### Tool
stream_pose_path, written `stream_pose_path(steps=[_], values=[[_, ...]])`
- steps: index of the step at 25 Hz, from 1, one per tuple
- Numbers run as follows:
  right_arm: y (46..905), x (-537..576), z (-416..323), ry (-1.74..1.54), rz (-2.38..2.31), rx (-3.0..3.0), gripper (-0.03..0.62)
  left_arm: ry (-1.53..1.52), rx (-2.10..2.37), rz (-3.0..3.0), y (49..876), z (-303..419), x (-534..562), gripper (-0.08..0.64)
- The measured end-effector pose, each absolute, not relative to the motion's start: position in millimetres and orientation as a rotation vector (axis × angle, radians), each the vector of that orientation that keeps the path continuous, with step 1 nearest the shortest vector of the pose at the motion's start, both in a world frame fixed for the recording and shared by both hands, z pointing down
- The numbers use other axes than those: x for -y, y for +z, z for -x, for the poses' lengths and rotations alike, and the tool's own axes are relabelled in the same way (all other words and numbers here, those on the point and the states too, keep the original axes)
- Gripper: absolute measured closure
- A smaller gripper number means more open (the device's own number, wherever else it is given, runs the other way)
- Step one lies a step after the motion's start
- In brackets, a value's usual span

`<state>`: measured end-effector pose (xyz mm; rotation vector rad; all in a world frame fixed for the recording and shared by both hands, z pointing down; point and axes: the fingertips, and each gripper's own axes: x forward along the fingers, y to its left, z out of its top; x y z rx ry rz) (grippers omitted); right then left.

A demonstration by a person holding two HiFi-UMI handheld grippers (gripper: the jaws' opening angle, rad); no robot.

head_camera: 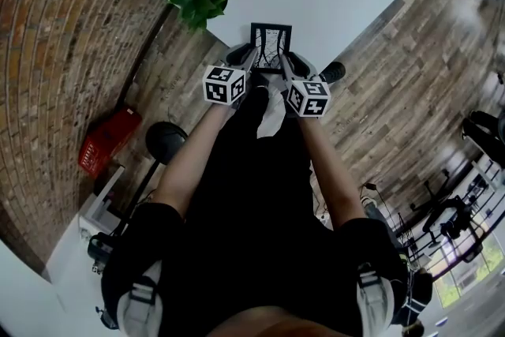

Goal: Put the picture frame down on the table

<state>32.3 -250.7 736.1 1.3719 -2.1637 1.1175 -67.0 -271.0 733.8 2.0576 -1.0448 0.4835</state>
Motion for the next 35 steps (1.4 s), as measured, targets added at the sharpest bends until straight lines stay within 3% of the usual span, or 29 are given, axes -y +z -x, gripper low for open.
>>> stream_pose_path(steps=[35], values=[[735,278,-50,1.143,-1.390,2.139,0.514,0.588,1.055,-2.075,746,54,295,0.458]])
